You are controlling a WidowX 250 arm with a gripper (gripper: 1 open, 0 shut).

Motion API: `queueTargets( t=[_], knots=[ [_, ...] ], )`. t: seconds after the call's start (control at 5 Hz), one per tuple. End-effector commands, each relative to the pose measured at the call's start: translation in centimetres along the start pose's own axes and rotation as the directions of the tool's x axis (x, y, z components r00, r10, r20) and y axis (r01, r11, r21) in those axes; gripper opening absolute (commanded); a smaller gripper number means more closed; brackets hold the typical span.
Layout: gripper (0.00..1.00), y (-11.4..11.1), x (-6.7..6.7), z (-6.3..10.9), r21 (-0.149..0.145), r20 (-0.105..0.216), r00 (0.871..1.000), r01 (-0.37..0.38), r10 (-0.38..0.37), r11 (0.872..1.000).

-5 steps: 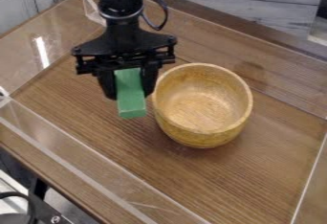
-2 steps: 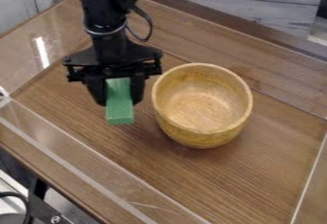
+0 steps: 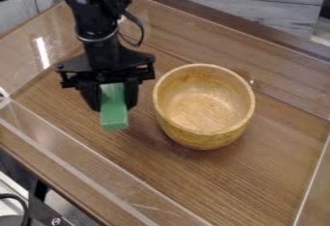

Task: Remove the green block from inside the brown bowl and put it on the table

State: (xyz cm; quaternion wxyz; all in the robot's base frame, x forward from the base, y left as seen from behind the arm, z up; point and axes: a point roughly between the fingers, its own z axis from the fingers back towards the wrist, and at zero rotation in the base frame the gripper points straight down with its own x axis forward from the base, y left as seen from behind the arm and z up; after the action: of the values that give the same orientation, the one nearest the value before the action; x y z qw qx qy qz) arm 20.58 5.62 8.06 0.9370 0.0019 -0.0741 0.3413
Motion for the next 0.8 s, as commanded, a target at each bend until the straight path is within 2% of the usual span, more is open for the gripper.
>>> queueTargets(
  t=[0.0,0.4,0.6],
  knots=[
    [0.0,-0.6,0.1,0.0,-0.002,0.026,1.0,0.017,-0.017,1.0],
    [0.0,0.6,-0.3,-1.3,-0.005,0.022,0.997,0.079,-0.079,0.997],
    [0.0,0.0,-0.1,-1.1,-0.017,0.017,0.99,0.143,-0.143,0.99]
  ],
)
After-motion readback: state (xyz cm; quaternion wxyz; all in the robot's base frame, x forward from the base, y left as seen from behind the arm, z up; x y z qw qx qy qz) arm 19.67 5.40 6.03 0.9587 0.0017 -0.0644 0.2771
